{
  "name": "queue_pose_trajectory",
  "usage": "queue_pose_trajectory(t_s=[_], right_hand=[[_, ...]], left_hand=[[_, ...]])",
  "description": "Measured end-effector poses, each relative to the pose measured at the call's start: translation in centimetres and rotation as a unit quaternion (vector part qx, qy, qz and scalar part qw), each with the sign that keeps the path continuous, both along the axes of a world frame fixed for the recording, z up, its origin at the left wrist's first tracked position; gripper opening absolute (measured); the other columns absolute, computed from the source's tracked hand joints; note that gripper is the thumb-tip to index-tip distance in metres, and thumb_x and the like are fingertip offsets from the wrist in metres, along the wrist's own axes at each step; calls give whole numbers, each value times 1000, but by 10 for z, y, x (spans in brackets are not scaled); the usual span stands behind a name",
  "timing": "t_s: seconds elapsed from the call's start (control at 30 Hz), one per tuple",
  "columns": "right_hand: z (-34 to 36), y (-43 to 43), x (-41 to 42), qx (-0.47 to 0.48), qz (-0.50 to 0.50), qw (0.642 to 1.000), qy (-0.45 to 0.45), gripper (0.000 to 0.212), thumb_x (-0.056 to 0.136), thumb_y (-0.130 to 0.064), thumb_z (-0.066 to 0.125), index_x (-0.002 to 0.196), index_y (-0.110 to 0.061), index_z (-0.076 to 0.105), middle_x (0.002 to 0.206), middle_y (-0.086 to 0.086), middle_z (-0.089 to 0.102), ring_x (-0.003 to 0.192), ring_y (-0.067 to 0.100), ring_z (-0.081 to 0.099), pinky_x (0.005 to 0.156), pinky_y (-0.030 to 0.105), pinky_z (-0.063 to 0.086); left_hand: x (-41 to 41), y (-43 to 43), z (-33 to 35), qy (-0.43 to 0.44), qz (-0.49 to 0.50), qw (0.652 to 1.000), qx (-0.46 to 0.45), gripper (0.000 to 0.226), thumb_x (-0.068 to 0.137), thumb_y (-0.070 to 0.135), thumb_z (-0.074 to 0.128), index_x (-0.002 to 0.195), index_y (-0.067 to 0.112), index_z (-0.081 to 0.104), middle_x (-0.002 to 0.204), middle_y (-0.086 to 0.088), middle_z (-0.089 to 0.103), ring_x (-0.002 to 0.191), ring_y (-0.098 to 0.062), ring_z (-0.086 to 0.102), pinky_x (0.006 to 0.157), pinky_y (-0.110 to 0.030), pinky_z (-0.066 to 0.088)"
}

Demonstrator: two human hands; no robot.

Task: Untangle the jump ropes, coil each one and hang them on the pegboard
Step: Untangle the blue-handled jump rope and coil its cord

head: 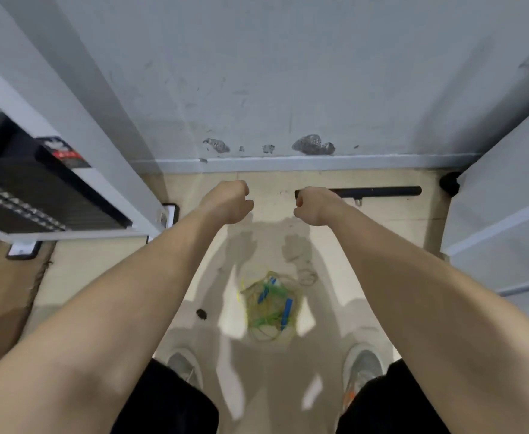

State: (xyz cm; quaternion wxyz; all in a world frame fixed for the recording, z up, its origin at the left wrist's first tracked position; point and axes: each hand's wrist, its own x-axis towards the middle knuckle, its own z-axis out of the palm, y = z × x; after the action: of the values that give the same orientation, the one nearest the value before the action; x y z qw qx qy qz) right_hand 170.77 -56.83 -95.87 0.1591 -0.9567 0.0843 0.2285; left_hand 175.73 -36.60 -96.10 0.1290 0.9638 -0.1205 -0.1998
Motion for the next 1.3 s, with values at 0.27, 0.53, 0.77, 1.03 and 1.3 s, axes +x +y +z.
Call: queue_pose_trajectory(t_s=[0.27,0.53,0.77,1.03,1.3], right_hand=[[-44,29,-131,38,-30,998,27,26,90,-24,54,109,-15,68,115,7,67,105,30,61,95,43,52],[-150,35,-162,86,-35,991,93,38,95,-4,43,129,-11,58,134,10,57,121,28,54,99,35,46],[-265,30,-156,117,-125,977,126,32,96,-8,40,122,-10,58,112,7,62,99,27,61,83,36,51],[-352,32,-147,239,-278,925,101,19,90,-27,69,101,-15,58,90,2,62,85,20,60,73,31,47],[-347,9,-148,433,-484,760,26,15,95,-27,68,99,-14,63,82,6,64,69,21,60,61,29,52]], left_hand=[[-139,26,-53,41,-5,999,-6,27,92,28,55,111,15,69,113,-8,68,105,-29,60,89,-36,52],[-168,18,-152,151,44,987,-34,24,88,28,57,105,15,66,109,-4,66,100,-24,61,91,-37,53],[-168,10,-256,205,140,965,-89,7,80,25,60,85,27,55,94,4,62,89,-21,59,80,-30,49],[-163,-9,-345,194,119,971,-75,30,80,42,66,104,24,67,93,2,62,88,-21,63,69,-30,47],[-156,14,-363,112,230,967,-2,28,95,38,46,108,20,62,108,-9,67,103,-32,63,84,-35,49]])
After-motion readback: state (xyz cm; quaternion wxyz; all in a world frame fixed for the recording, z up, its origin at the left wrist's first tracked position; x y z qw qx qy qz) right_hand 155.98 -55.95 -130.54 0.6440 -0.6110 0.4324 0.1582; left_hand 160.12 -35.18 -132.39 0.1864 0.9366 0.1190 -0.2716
